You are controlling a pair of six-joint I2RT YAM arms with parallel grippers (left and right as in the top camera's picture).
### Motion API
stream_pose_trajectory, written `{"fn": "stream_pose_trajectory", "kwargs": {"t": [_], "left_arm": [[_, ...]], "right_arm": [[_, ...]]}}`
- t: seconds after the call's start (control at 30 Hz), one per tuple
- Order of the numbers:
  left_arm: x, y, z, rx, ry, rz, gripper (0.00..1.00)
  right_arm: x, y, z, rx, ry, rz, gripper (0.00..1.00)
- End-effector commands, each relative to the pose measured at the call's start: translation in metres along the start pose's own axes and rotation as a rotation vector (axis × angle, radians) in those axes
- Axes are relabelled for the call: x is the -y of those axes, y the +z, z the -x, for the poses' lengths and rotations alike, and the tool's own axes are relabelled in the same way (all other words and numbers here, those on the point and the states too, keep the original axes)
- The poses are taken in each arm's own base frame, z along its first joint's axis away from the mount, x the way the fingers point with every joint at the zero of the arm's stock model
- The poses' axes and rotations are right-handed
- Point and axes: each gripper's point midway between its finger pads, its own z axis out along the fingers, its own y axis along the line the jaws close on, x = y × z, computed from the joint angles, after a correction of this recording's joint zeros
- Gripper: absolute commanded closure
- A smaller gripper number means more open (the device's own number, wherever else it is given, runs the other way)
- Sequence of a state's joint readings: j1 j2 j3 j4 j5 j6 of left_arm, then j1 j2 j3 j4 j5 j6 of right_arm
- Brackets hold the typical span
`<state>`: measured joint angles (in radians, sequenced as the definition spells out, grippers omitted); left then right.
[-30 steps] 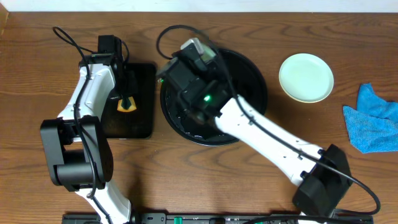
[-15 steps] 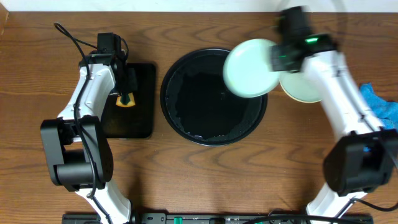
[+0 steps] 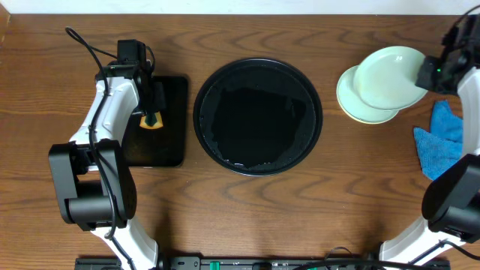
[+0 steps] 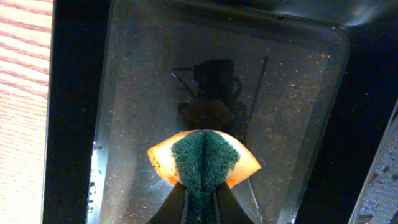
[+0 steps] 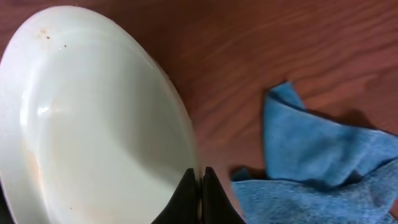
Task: Clean dirty plates on tray and stack at the side
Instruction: 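Lift the green plate right and stack it on the plates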
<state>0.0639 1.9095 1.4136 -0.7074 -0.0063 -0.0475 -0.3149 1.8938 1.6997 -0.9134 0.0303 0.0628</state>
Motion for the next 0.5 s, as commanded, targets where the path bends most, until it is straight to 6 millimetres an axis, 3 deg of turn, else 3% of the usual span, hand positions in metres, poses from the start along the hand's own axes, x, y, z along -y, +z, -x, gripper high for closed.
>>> {"fn": "stream_pose_trajectory", "kwargs": {"t": [0.0, 0.23, 0.4, 0.47], "left_arm": [[-0.003, 0.002, -0.002, -0.008, 0.010, 0.007, 0.92], [-0.003, 0.002, -0.004, -0.014, 0.010, 0.008, 0.92], [-0.003, 0.002, -0.004, -0.014, 0.010, 0.008, 0.92], [-0.003, 0.002, -0.004, -0.014, 0.010, 0.008, 0.92]], "right_arm": [[-0.006, 0.010, -0.003, -0.021, -0.014, 0.046, 0.98], [-0.008, 0.014, -0.007, -0.032, -0.016, 0.048, 0.92], [-0.024, 0.027, -0.014, -0.053, -0.017, 0.134, 0.52], [-0.029, 0.033, -0.019, -0.072, -0.014, 0.163, 0.45]]}}
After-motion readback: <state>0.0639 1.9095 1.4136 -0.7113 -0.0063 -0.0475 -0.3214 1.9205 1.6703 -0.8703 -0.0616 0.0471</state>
